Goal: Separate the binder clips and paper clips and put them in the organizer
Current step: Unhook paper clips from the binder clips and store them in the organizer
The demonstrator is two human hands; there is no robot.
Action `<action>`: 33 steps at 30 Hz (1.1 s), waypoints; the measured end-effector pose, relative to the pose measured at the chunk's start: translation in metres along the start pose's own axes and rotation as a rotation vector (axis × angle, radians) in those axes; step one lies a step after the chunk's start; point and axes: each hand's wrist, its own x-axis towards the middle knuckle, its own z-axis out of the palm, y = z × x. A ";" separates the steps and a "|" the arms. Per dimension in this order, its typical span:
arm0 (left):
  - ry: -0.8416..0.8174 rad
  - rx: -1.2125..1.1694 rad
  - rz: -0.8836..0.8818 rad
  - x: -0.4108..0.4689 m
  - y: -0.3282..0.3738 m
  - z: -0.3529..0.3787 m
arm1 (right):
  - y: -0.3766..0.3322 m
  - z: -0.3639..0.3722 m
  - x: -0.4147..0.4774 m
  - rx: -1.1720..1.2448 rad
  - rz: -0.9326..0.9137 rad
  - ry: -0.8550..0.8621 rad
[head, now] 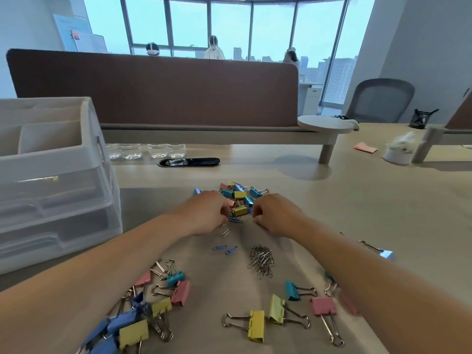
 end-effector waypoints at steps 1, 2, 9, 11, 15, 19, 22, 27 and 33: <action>-0.007 -0.002 -0.001 0.000 -0.001 0.001 | -0.002 0.001 0.000 0.011 -0.003 0.000; -0.013 0.000 -0.004 -0.001 -0.001 0.002 | -0.005 0.002 -0.001 0.022 -0.004 0.001; -0.060 0.045 -0.026 -0.007 0.004 0.011 | -0.019 0.000 -0.006 0.023 -0.022 0.045; -0.051 0.039 -0.026 -0.008 0.006 0.014 | -0.020 -0.001 -0.006 0.028 -0.027 0.045; -0.068 0.026 -0.049 -0.007 0.010 0.019 | -0.019 -0.004 -0.009 0.031 -0.016 0.051; -0.062 0.013 -0.026 -0.005 0.020 0.020 | -0.014 -0.008 -0.017 0.030 0.010 0.037; -0.062 -0.039 0.006 -0.004 0.031 0.020 | -0.009 -0.010 -0.024 -0.002 0.012 0.004; -0.125 -0.064 0.074 -0.007 0.046 0.027 | 0.000 -0.014 -0.033 0.011 0.039 -0.002; -0.062 -0.035 0.112 -0.012 0.048 0.021 | 0.002 -0.011 -0.035 0.026 0.066 -0.001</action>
